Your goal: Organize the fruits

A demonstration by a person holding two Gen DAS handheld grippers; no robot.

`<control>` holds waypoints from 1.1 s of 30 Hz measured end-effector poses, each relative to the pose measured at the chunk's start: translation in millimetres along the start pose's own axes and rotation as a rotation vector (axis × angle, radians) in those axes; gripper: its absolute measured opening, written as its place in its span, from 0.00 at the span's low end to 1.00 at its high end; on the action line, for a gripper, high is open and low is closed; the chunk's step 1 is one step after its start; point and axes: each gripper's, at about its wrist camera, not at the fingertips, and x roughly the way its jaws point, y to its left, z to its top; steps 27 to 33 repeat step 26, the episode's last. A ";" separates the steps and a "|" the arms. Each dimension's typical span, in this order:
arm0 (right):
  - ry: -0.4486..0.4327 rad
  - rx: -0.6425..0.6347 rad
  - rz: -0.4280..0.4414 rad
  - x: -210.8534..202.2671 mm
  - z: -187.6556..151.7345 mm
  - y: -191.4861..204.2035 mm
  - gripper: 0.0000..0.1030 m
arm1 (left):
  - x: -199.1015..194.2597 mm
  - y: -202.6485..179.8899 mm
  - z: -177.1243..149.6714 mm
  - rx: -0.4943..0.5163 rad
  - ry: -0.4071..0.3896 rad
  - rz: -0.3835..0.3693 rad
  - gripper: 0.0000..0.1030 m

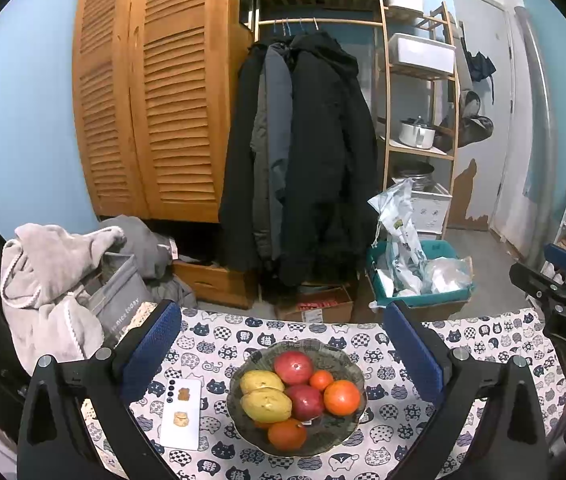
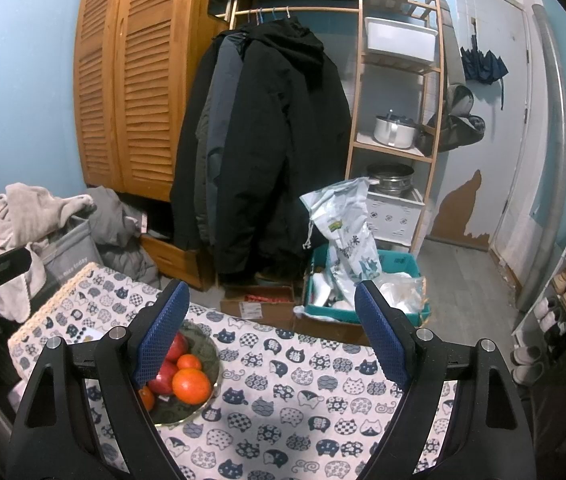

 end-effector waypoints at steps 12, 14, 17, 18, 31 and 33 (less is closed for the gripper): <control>0.000 -0.001 0.000 0.0 -0.3 0.4 0.81 | -2.2 -3.8 1.2 -0.007 0.006 -0.008 0.99; 0.000 -0.001 -0.002 -0.1 -0.4 0.3 0.81 | -2.3 -3.6 1.2 -0.008 0.006 -0.009 0.99; 0.001 0.001 -0.001 -0.2 -0.3 -0.4 0.81 | -2.4 -3.3 0.7 -0.014 0.010 -0.009 0.99; 0.000 -0.001 -0.001 -0.1 -0.5 0.4 0.81 | -2.1 -2.9 0.6 -0.018 0.013 -0.014 0.99; 0.000 -0.002 0.000 -0.1 -0.7 0.1 0.81 | -2.4 -1.8 -0.1 -0.029 0.021 -0.014 0.99; 0.000 -0.002 0.000 -0.1 -0.7 0.1 0.81 | -2.4 -1.8 -0.1 -0.029 0.021 -0.014 0.99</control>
